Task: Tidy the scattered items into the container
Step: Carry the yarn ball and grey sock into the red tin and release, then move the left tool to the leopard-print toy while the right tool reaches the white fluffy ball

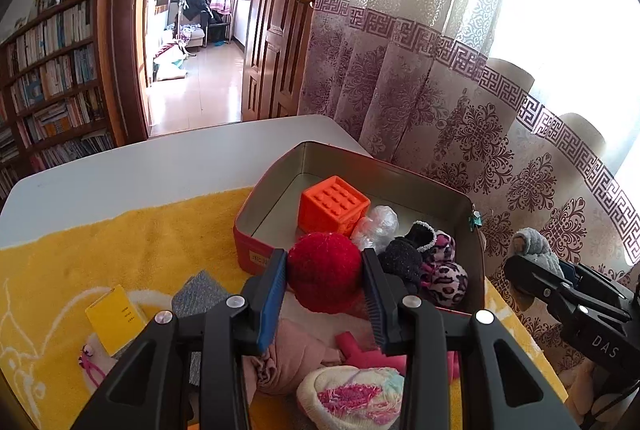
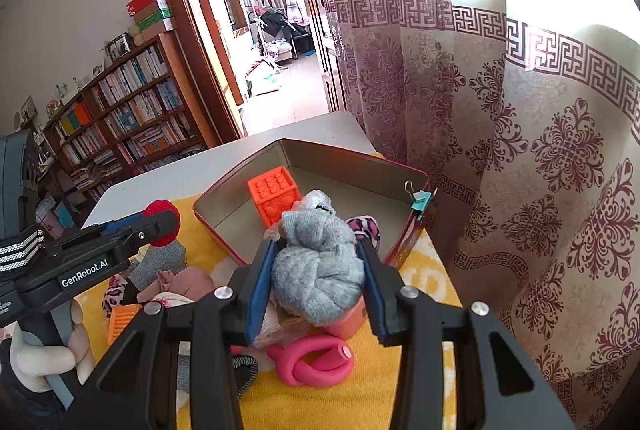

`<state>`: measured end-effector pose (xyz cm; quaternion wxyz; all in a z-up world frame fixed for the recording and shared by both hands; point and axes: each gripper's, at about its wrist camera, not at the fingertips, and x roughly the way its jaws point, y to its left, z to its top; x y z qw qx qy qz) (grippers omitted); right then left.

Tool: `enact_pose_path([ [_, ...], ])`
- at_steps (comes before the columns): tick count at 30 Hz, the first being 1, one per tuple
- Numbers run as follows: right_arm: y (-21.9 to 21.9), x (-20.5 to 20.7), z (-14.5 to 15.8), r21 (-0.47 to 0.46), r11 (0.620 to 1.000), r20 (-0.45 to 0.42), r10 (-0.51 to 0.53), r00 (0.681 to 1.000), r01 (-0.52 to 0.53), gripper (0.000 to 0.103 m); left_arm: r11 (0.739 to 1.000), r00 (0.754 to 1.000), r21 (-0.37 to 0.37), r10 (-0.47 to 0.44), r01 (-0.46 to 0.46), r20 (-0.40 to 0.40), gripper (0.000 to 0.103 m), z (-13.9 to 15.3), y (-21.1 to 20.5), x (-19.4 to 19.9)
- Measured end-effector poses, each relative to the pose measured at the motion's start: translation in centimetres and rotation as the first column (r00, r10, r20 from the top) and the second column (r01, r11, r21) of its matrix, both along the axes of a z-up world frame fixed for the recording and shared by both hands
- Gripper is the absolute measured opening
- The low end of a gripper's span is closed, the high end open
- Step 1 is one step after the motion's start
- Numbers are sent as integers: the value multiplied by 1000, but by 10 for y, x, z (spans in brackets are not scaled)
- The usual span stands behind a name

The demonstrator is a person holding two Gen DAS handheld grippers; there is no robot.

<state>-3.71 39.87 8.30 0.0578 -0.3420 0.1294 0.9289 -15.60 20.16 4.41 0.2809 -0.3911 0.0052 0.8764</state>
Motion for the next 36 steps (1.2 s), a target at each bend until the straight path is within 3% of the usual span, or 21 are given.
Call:
enact_pose_path([
  [11,12,-30,-10,1,1000,15,-26,1000,26,45,999,1000,-42,-4,5,21,39,-10,37,-41],
  [14,17,-37,-16,-20,999,22,-43,999,43,49,998,999,-68,-10,14,54,43,-21,47,-50],
  [16,21,-41,-21,-29,998,31,-54,998,55,67,997,995,-74,-22,29,93,63,-30,52,-55],
  [17,22,-41,-23,-28,997,29,-66,997,66,70,997,995,-75,-24,31,98,66,-33,52,-56],
  [21,20,-36,-27,4,997,17,-82,996,82,73,998,995,-61,-15,21,103,67,-36,47,-55],
  [36,6,-15,-31,-51,997,18,-50,999,51,73,998,991,-2,59,-59,120,68,-27,-1,-33],
])
